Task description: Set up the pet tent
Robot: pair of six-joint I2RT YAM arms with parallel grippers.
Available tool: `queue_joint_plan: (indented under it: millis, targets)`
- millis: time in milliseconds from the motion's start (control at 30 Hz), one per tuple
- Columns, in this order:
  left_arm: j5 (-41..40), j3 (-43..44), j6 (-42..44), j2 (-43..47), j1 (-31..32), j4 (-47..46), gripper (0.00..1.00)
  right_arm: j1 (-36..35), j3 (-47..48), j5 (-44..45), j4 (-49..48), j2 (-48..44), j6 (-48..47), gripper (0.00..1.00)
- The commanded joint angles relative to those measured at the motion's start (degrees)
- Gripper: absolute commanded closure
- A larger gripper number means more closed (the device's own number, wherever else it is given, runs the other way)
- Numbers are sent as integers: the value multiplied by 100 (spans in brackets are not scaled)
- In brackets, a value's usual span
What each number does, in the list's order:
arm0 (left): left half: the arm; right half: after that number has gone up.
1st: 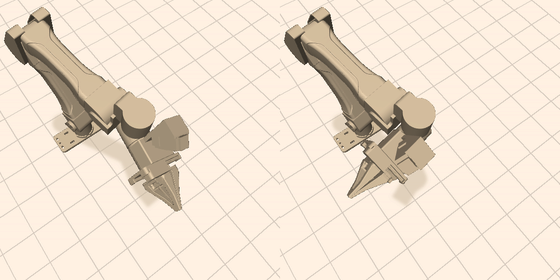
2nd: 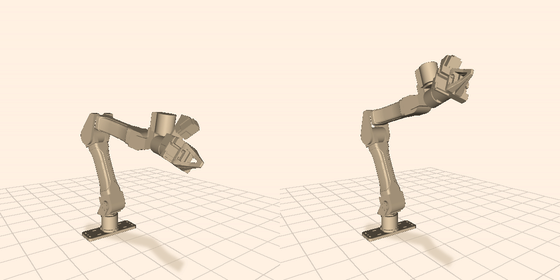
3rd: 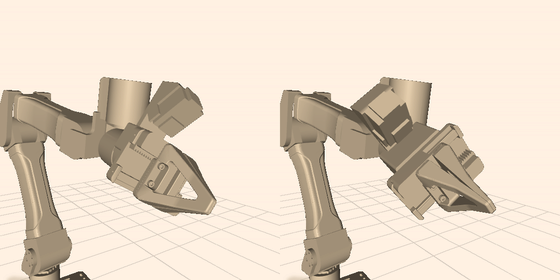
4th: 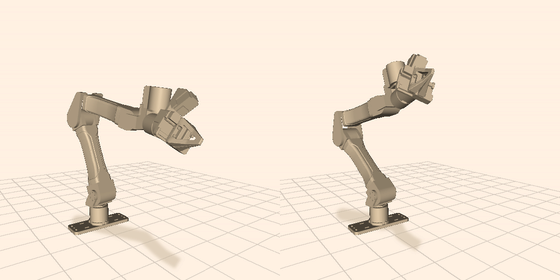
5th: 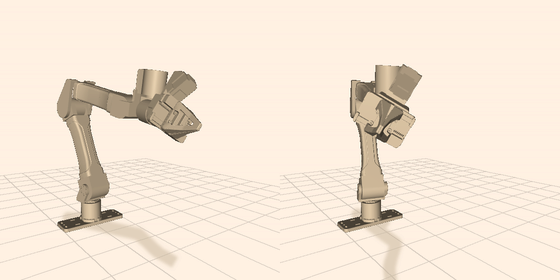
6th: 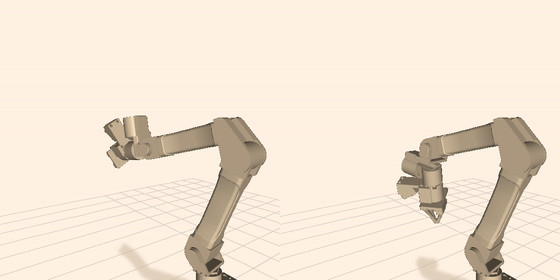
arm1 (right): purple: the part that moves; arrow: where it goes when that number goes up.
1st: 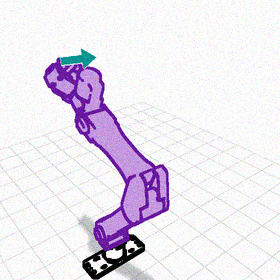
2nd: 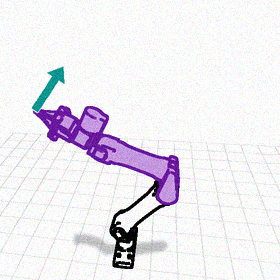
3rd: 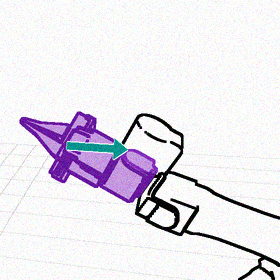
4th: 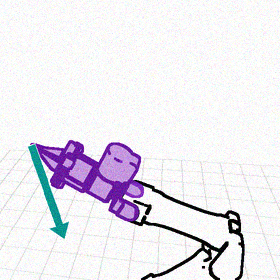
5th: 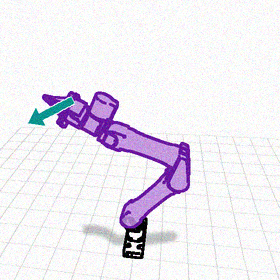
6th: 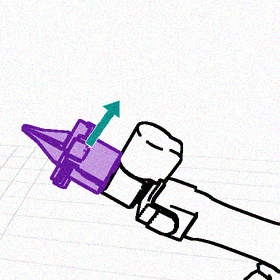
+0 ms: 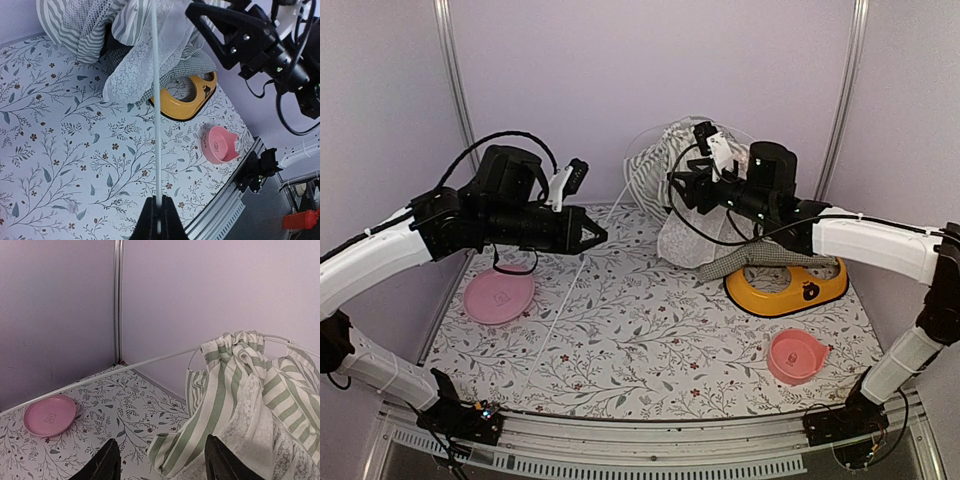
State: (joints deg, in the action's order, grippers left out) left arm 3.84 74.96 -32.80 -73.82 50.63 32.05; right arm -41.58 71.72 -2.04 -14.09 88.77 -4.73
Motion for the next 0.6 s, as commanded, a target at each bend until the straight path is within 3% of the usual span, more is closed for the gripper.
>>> queue_joint_plan:
  millis: [0, 367, 567]
  targets:
    - [14, -35, 131, 157, 97, -373, 100, -39, 173, 278, -1567, 565, -775, 41]
    - [28, -116, 107, 289, 132, -478, 100, -88, 986, 1252, -2011, 1372, -1286, 47]
    - [72, -168, 59, 290, 174, -557, 100, -94, 1282, 1231, -1854, 1641, -1363, 50]
